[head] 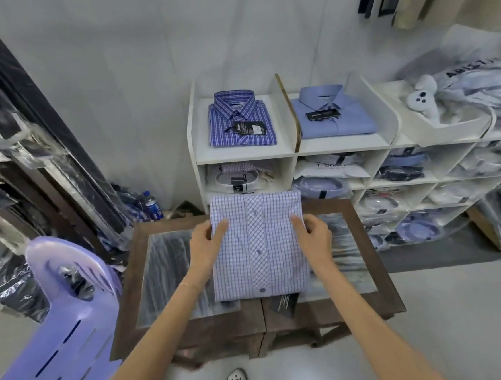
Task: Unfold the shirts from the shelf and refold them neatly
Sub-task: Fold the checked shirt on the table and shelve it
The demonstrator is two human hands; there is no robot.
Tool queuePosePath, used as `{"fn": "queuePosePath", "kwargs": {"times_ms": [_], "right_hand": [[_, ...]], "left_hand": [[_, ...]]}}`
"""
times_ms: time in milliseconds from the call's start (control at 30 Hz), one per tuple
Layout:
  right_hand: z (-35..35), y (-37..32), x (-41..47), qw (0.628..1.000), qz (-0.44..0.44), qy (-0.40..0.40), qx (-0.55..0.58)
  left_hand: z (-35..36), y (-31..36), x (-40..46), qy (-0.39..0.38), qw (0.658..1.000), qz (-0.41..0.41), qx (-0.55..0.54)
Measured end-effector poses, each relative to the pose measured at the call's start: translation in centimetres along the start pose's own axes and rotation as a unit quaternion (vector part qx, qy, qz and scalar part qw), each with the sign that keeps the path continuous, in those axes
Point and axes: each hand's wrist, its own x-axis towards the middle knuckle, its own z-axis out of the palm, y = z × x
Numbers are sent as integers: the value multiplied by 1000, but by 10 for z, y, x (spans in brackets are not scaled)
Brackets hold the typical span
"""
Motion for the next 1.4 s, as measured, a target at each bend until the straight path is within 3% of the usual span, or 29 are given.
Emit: {"fn": "queuePosePath", "kwargs": {"times_ms": [133,200,400,567,700,900,1067,1400], "right_hand": [[24,26,37,988,139,-51,-52],[29,34,42,982,162,-80,-50],[37,30,61,991,129,-14,-27],[36,43,59,968,33,8,-247],[39,36,41,985,-14,-10,-171],[39,37,18,997,-26,45,-54],[52,70,10,997,20,21,-67],[54,77,-1,994,-3,70,-87]], "left_hand": [[11,-37,34,24,991,-129,-5],[15,-45,41,19,987,-157,6],[20,-43,70,16,996,-90,-12],[18,-55,56,77,989,-29,120],[23,-61,30,76,991,-41,107],[27,-51,4,108,988,4,114],[33,-74,-10,108,982,-60,144],[36,-75,-17,106,978,-53,172]]}}
